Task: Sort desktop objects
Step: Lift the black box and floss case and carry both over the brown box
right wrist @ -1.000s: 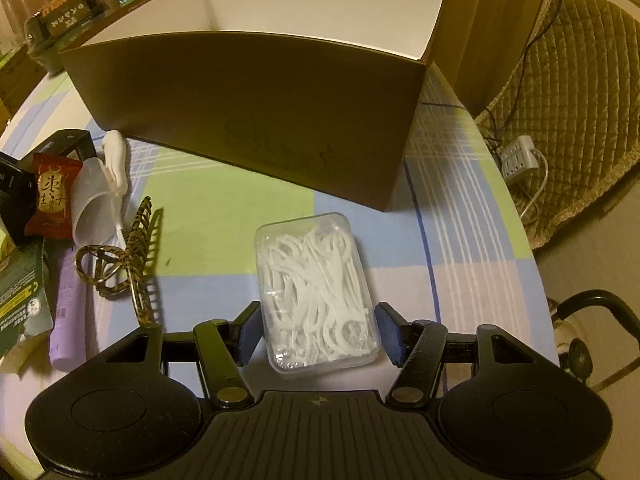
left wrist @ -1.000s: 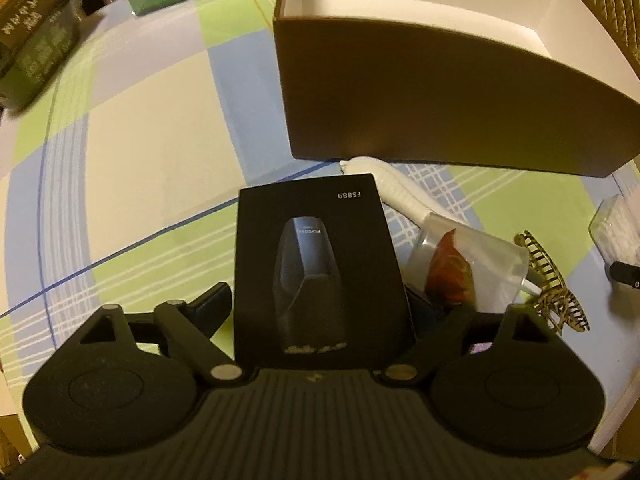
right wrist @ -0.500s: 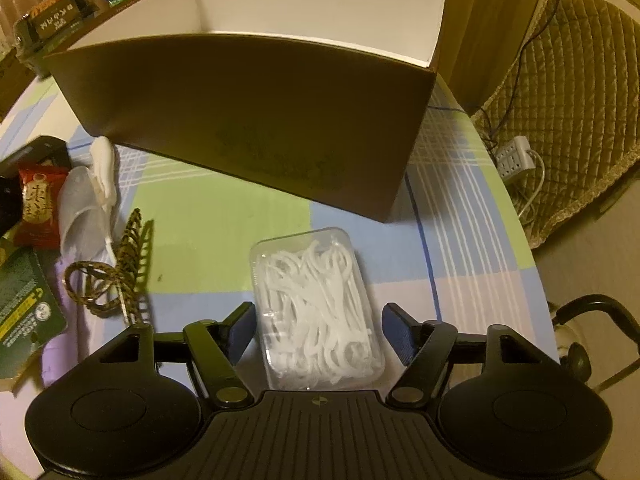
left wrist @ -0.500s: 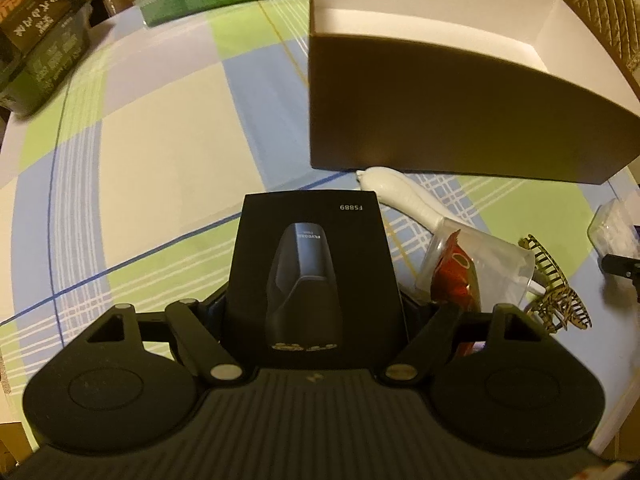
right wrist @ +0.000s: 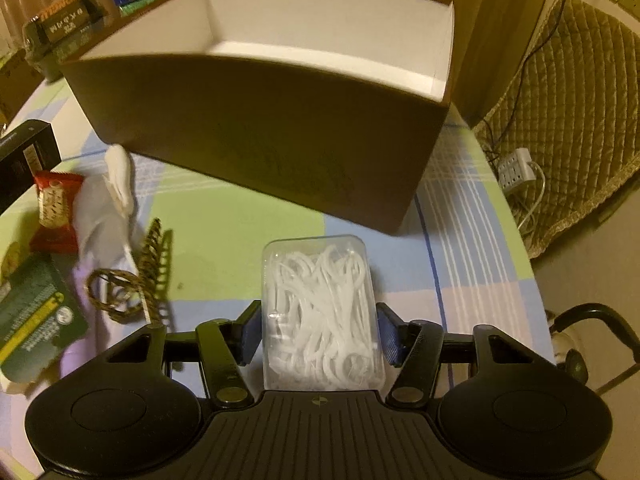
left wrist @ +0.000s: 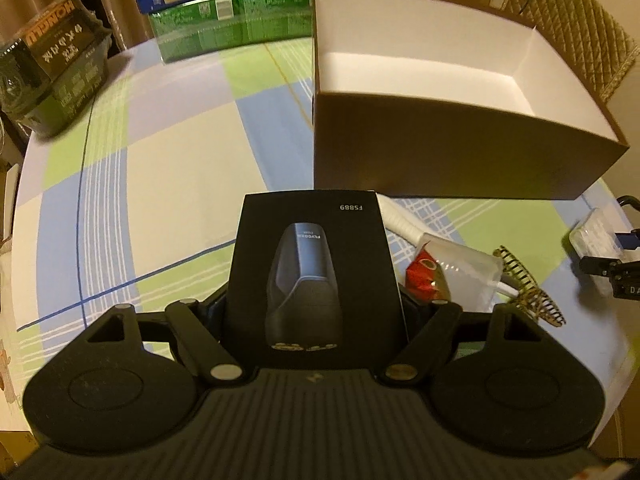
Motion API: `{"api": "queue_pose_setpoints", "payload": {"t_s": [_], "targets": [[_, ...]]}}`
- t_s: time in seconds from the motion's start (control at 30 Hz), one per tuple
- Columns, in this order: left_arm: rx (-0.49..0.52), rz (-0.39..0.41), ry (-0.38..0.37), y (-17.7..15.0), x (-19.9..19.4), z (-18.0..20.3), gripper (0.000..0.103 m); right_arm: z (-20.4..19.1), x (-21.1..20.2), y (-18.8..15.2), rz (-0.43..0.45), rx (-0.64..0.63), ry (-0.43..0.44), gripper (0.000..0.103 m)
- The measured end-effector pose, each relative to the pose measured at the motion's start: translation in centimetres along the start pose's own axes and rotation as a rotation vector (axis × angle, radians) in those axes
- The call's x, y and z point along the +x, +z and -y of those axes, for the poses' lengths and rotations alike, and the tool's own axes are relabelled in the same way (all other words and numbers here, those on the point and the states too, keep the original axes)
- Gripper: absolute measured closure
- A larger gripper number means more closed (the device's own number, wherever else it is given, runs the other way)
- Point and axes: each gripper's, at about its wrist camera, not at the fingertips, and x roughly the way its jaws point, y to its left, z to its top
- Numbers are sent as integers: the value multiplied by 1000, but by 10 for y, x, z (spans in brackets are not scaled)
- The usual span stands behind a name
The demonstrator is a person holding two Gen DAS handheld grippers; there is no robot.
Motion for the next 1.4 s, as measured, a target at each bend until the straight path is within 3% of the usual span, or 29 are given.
{"api": "queue_pose_setpoints", "payload": {"t_s": [0.23,0.57,0.73,1.0,1.4], "targets": [[23,66,-24,7,-22,9,26,-10,-30,14,42,18,56,48],[69,193,-71,39,-41,37,26,-14,-76,61,183,41,171,48],[81,223,-85,62,-39,49,26,-12,-81,87,232,33,160,48],[100,238,-91,105,-22,68,26,2,-63,126,245,50,125,48],[57,155,-67,166,50,79,26,30,6,168,128,87,44,48]]}}
